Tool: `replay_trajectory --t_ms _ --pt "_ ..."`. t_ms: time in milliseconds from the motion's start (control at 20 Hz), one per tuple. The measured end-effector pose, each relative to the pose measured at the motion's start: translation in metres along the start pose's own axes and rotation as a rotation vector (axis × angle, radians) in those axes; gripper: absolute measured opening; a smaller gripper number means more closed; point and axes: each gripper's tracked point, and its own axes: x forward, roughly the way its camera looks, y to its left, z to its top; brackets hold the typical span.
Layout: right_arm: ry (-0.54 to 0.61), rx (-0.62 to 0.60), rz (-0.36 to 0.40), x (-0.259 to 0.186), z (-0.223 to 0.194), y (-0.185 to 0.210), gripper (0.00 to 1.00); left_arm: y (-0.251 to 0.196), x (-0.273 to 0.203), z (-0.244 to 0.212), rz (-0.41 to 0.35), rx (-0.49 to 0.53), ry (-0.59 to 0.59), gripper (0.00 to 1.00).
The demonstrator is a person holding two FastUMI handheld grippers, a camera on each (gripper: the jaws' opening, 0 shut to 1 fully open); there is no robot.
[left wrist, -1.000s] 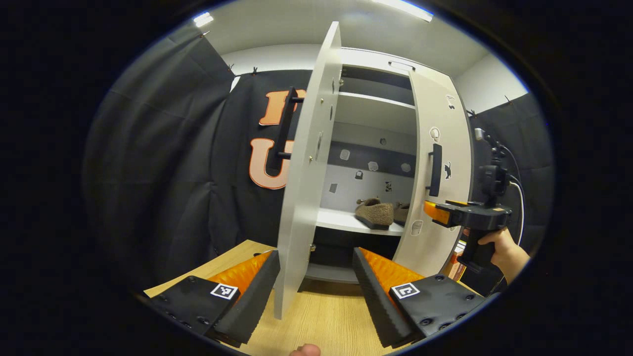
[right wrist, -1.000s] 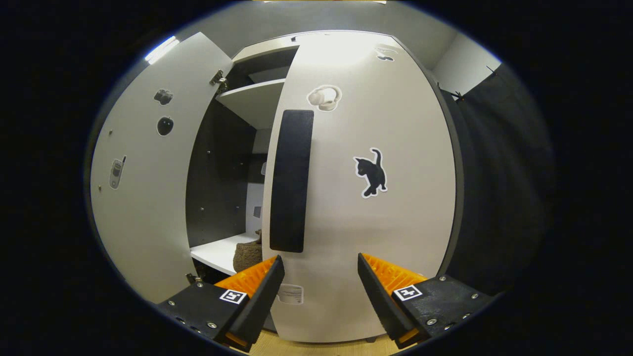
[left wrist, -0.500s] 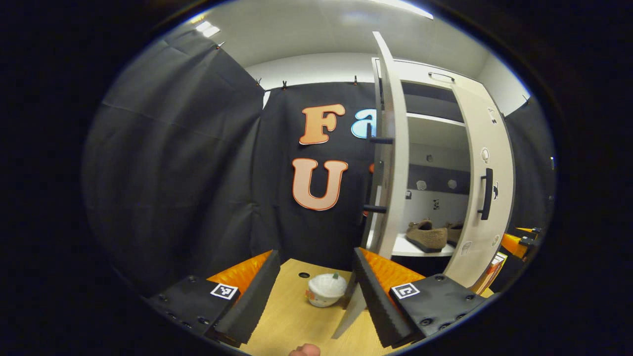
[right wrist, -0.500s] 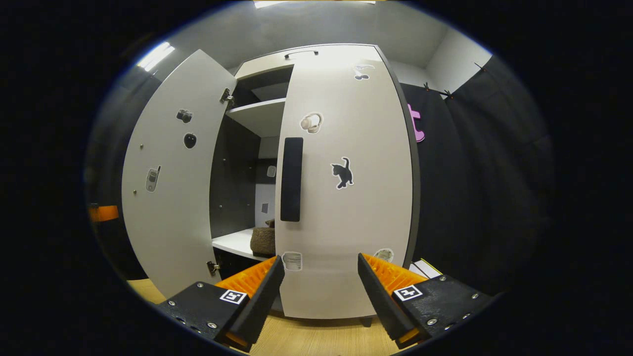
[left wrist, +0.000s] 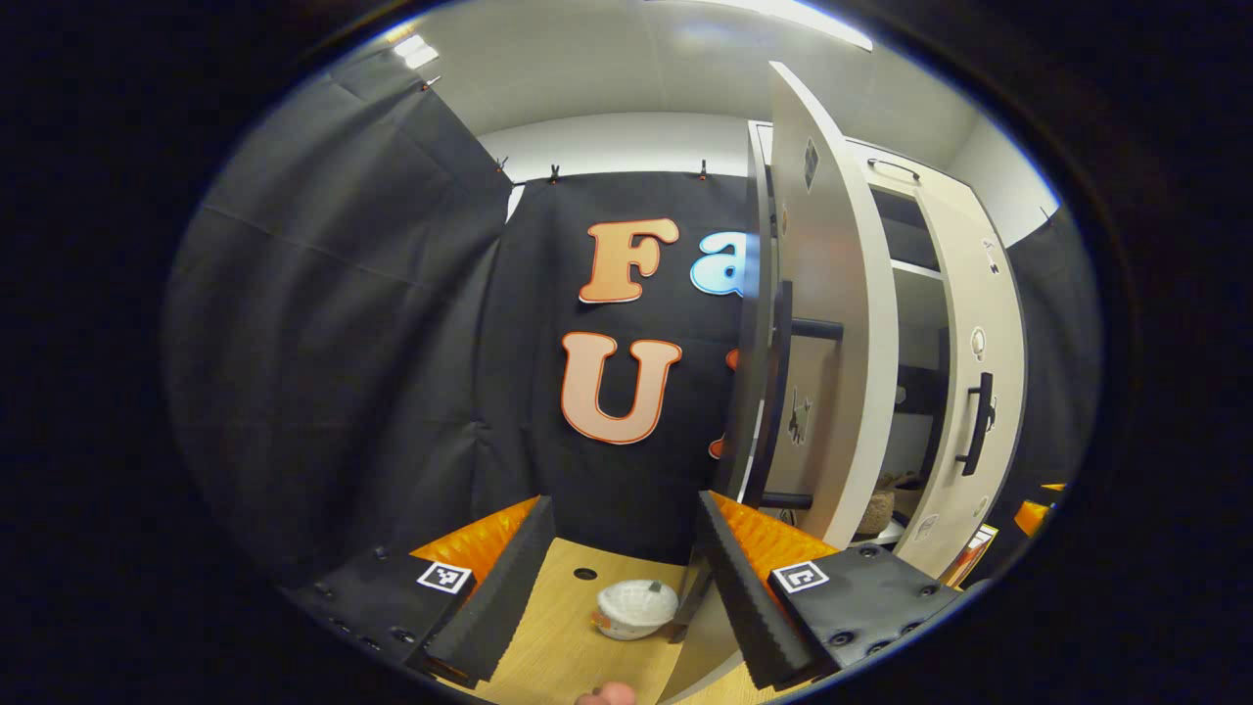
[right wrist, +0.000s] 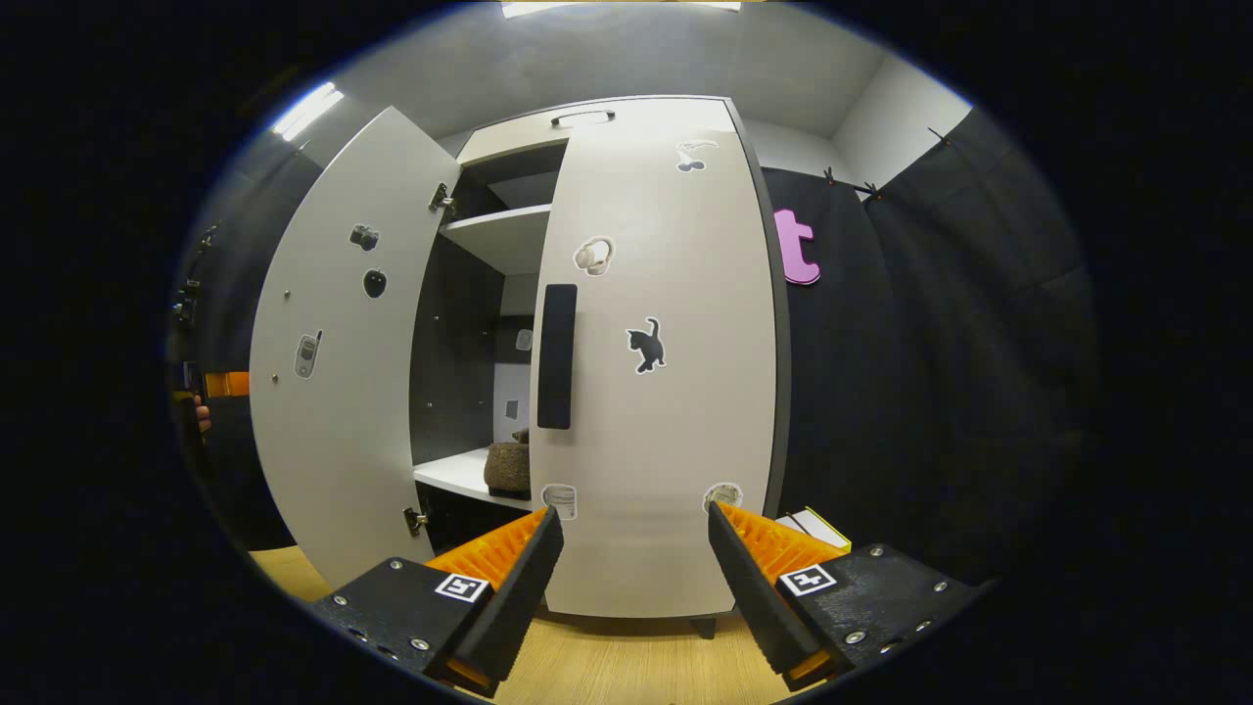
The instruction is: Grab one shoe with the right hand and put it into the shoe cabinet, grab the other shoe with the left hand and put it into the shoe cabinet; then close the right door with the right hand and the left door with the left hand.
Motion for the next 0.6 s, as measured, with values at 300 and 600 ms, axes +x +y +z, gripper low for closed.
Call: replay_trajectory --t_ms 300,600 --pt "0.001 0.013 -0.009 -0.003 0.000 -0.007 0.92 -0.037 -0.009 0.000 -0.085 0.038 0.001 0.91" --pt "0.002 0.007 -0.009 -0.004 0.000 -0.010 0.93 -0.078 -0.016 -0.009 -0.166 0.004 0.030 0.95"
